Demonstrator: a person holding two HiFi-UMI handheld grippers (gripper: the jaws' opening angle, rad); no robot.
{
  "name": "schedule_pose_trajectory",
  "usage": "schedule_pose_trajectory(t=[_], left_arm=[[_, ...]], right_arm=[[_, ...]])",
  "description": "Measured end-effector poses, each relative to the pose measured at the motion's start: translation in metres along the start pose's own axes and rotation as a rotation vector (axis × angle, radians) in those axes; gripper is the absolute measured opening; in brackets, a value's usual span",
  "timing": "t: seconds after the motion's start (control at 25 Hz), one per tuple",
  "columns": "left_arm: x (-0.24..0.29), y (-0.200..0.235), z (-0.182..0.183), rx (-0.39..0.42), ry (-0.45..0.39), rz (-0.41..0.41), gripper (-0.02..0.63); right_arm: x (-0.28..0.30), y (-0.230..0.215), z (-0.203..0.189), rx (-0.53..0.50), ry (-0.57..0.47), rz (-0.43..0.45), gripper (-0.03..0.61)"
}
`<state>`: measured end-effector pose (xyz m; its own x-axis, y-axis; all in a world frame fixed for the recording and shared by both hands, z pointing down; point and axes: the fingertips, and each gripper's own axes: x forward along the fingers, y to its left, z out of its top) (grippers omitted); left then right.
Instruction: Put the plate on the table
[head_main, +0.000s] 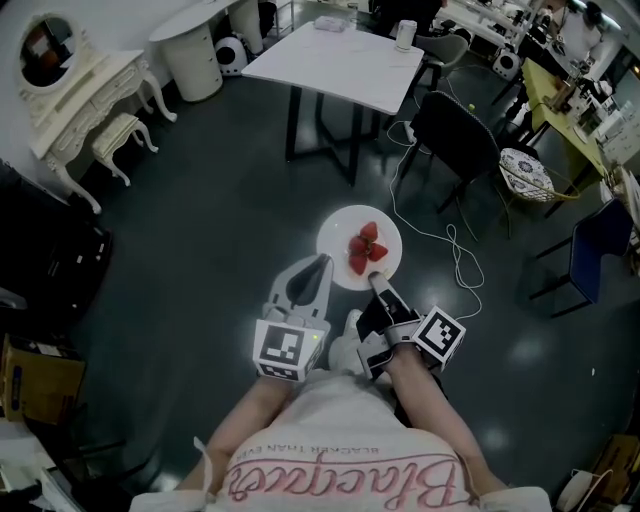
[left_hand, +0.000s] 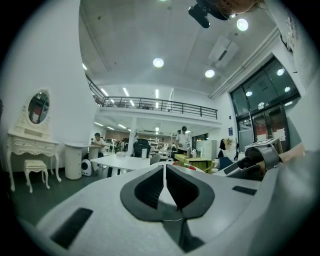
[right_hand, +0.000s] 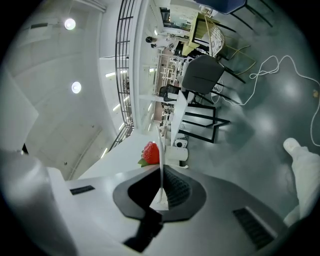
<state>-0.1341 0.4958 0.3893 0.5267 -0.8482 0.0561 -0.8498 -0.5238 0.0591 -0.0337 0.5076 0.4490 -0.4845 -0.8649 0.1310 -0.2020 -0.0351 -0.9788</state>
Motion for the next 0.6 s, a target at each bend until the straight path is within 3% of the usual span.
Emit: schedule_pose_trajectory(t=[0.32, 0.6], left_arm=[[0.099, -0.008, 0.007, 0.016, 0.016, 0.011, 0.017], [0.156, -0.011, 0.008, 0.015, 0.017, 0.030, 0.017]], right_arm=[[0.045, -0.005, 0.087, 0.006, 0.025, -0.003, 0.011], [0.069, -0.012, 0.137, 0.014, 0.055, -0.004, 0.011]])
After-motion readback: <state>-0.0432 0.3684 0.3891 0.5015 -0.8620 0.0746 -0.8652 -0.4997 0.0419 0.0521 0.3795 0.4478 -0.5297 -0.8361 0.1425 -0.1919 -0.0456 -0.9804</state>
